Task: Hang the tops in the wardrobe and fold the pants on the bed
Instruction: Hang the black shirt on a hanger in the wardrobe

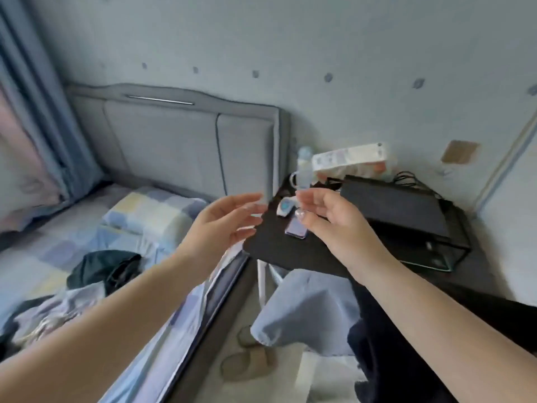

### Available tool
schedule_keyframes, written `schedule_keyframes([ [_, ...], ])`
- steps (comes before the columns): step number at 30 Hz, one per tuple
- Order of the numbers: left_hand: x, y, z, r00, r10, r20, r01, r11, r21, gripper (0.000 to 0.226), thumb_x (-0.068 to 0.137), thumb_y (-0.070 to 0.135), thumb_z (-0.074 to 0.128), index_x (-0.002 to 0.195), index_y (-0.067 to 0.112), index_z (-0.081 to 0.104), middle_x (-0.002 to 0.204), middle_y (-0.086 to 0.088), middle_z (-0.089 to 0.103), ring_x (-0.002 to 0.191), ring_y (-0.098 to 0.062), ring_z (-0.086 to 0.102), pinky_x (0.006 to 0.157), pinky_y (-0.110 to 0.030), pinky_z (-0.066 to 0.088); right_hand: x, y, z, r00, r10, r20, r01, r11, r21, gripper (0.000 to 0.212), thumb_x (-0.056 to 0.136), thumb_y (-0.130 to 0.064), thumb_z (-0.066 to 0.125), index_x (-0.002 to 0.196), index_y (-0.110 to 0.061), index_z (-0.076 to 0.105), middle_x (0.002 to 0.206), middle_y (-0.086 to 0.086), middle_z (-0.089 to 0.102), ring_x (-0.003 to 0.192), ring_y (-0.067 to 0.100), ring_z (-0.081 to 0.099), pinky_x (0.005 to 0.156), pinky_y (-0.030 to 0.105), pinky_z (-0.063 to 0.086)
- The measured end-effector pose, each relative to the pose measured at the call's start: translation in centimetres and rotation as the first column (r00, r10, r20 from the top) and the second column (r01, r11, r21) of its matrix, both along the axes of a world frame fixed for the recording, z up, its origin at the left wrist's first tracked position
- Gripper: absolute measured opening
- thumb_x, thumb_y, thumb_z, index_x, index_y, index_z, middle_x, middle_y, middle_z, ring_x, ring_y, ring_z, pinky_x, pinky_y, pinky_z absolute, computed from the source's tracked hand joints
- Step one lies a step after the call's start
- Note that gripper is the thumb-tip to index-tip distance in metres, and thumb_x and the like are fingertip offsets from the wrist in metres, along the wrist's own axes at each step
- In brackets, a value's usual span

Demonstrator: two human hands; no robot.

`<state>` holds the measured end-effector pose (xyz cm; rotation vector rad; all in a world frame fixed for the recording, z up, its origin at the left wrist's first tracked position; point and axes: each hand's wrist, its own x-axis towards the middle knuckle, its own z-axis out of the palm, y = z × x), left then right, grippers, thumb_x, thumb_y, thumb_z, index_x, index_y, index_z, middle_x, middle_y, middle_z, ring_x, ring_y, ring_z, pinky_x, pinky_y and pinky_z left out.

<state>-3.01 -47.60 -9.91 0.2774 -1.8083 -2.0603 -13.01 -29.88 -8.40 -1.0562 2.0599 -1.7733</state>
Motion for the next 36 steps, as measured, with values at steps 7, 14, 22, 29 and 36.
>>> schedule_keyframes([
  [7,15.5,-9.3,-5.4,0.874,0.442,0.203,-0.454,0.891,0.013,0.016,0.092,0.013,0.056,0.1,0.018,0.069,0.089,0.003,0.074,0.074,-0.009,0.065,0.071,-0.02,0.054,8.1,-16.0,-6.9,0.872,0.421,0.249,-0.446,0.893,0.054,0.018,0.087,-0.025,0.065,0.103,-0.031,0.061,0.109,-0.015,0.063,0.103,0.002,0.059,0.088,0.024,0.046],
  [14,25.8,-13.9,-9.9,0.614,0.695,0.375,-0.753,0.658,0.014,0.017,0.092,0.017,0.058,0.106,0.015,0.068,0.096,-0.001,0.073,0.087,-0.015,0.067,0.083,-0.027,0.052,13.7,-27.4,-11.5,0.651,0.654,0.386,-0.744,0.651,0.152,0.016,0.089,-0.025,0.063,0.102,-0.034,0.061,0.108,-0.014,0.065,0.096,-0.006,0.061,0.078,0.015,0.047],
  [22,31.1,-18.8,-11.9,0.313,0.829,0.463,-0.933,0.359,-0.012,0.013,0.093,0.02,0.059,0.101,0.022,0.069,0.097,0.002,0.073,0.088,-0.012,0.067,0.087,-0.032,0.051,17.5,-39.5,-12.4,0.436,0.785,0.44,-0.9,0.38,0.215,0.017,0.09,-0.021,0.063,0.104,-0.032,0.062,0.105,-0.012,0.065,0.088,-0.008,0.062,0.068,0.009,0.047],
  [29,36.2,-18.4,-15.0,0.123,0.823,0.554,-0.99,0.142,0.008,0.012,0.093,0.021,0.059,0.1,0.023,0.069,0.093,0.007,0.074,0.085,-0.007,0.068,0.077,-0.025,0.051,22.5,-45.2,-15.8,0.309,0.774,0.552,-0.947,0.195,0.255,0.015,0.091,-0.022,0.062,0.104,-0.029,0.063,0.107,-0.007,0.065,0.1,0.007,0.06,0.086,0.026,0.048],
  [36,42.7,-17.9,-17.9,-0.008,0.799,0.601,-0.999,-0.037,0.035,0.014,0.094,0.018,0.058,0.1,0.022,0.069,0.09,0.007,0.074,0.079,-0.003,0.068,0.07,-0.023,0.049,29.7,-47.9,-18.2,0.231,0.754,0.615,-0.949,0.036,0.313,0.017,0.091,-0.025,0.062,0.107,-0.029,0.062,0.111,-0.007,0.064,0.105,0.008,0.059,0.093,0.031,0.048],
])
